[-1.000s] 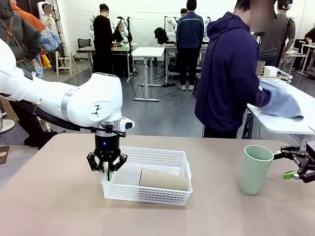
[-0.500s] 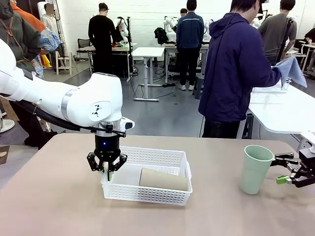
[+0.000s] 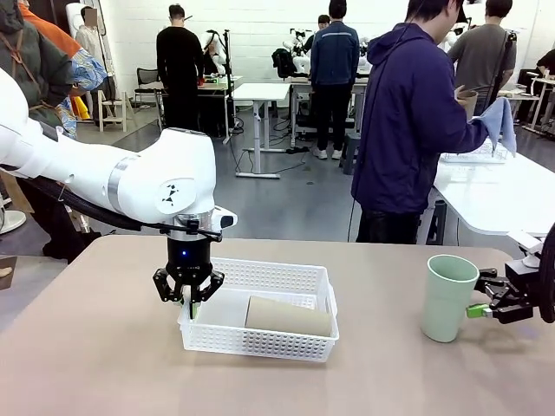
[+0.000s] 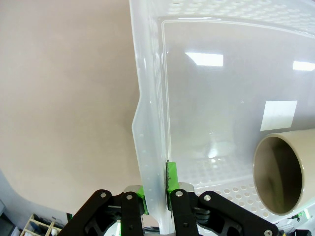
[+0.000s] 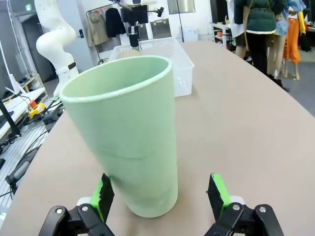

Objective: Clean and organize the cups into the basket.
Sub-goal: Pick up the Reusable plastic cup from the right side of the table and stack it inside the Organizing basket in the center of the table.

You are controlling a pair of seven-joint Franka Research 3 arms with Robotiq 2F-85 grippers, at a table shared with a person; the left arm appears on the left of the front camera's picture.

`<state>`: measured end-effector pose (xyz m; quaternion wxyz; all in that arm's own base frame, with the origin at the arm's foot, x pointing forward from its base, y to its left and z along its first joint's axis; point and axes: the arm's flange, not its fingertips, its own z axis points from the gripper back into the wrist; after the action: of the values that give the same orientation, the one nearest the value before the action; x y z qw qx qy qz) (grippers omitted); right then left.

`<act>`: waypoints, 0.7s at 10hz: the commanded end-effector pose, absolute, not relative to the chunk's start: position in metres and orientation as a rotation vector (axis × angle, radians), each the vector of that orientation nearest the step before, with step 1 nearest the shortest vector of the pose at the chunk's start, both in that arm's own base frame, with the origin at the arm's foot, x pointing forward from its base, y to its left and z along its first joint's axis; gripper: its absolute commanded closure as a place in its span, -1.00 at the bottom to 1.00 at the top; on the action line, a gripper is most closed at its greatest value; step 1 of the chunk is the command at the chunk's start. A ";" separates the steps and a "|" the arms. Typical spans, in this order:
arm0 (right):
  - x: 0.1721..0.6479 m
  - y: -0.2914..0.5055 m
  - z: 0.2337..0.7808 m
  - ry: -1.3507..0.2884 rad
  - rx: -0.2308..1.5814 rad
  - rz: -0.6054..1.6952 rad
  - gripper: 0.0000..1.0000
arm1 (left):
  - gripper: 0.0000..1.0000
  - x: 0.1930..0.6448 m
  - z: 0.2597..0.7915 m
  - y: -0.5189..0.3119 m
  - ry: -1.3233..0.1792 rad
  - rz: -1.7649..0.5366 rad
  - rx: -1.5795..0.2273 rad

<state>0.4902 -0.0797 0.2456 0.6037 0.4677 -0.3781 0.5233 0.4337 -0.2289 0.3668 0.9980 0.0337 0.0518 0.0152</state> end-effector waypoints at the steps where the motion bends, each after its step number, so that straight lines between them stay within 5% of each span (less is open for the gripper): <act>1: 0.498 -0.071 0.243 -0.852 1.097 1.209 -1.00 | 1.00 0.434 0.369 -0.229 0.096 0.027 0.073; 7: 0.497 -0.069 0.241 -0.832 1.109 1.228 -1.00 | 1.00 0.434 0.369 -0.229 0.096 0.027 0.073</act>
<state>0.4933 -0.0703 0.2418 0.5985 0.4736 -0.3709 0.5291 0.4337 -0.2289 0.3668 0.9980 0.0337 0.0518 0.0152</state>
